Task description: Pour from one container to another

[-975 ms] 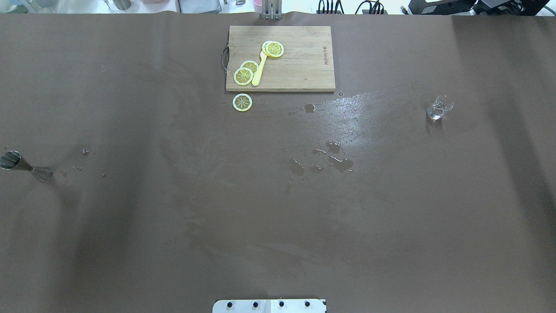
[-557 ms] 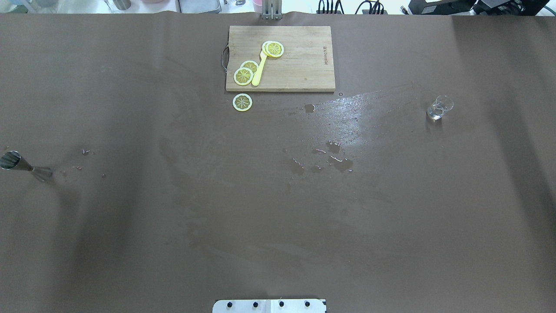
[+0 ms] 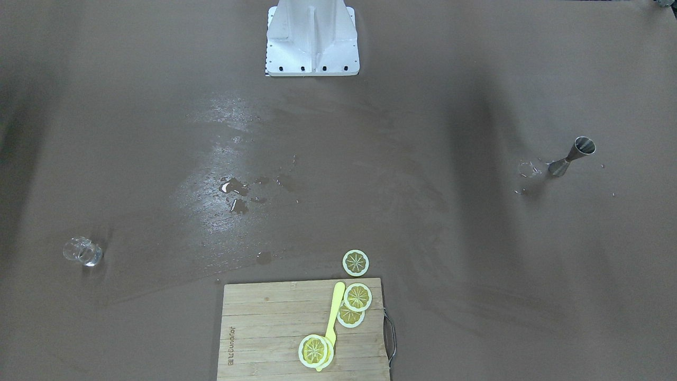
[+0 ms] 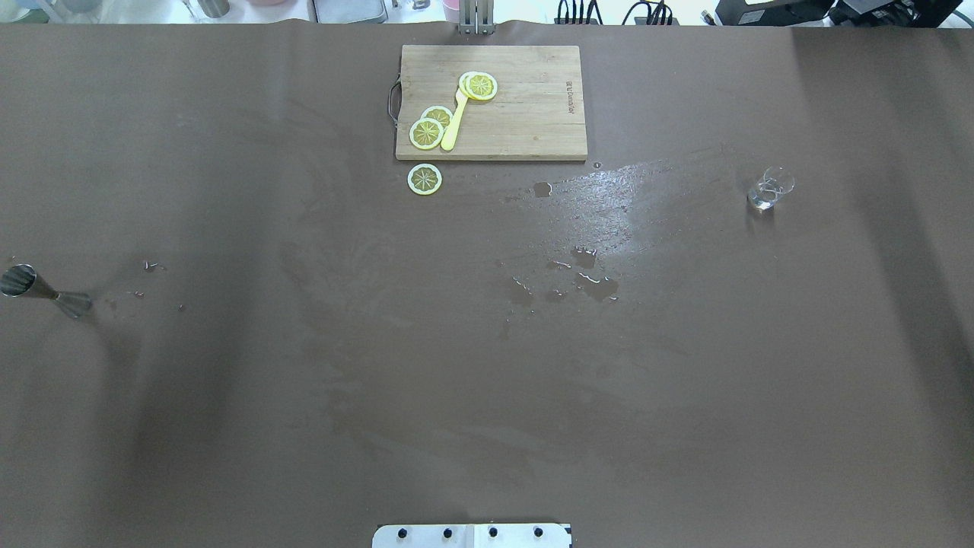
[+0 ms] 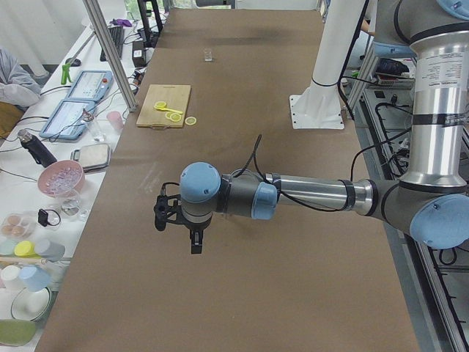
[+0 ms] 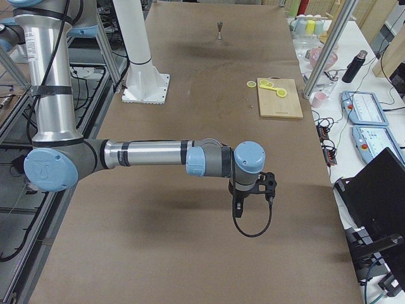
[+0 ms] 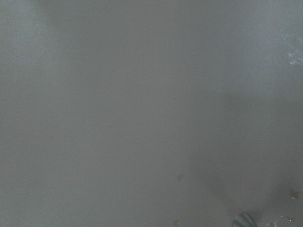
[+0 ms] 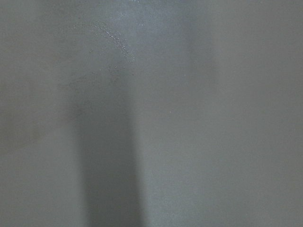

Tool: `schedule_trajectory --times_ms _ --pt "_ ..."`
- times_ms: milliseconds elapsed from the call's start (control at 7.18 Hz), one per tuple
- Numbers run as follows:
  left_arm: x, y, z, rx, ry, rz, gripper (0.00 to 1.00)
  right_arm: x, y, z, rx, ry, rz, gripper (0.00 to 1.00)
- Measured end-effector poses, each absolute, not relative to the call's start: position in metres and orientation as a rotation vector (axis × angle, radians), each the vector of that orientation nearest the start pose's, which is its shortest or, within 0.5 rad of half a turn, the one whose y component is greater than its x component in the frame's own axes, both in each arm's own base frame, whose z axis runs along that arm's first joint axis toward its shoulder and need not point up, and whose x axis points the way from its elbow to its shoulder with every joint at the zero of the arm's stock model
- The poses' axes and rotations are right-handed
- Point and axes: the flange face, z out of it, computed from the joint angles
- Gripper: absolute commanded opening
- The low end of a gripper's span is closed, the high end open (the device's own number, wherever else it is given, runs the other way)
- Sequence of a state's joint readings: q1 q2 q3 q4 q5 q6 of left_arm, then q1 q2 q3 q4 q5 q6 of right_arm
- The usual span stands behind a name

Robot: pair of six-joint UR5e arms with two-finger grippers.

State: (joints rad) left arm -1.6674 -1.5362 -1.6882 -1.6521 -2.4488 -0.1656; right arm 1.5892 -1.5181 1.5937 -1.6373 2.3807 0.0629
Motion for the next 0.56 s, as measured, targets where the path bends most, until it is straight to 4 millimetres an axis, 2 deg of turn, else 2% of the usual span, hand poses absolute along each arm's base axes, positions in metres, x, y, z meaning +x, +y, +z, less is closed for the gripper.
schedule_trajectory --times_ms 557 --pt "-0.1036 -0.4808 0.5975 0.129 0.881 -0.172 0.99 0.0698 -0.5120 0.6268 -0.013 -0.811 0.073 1.00"
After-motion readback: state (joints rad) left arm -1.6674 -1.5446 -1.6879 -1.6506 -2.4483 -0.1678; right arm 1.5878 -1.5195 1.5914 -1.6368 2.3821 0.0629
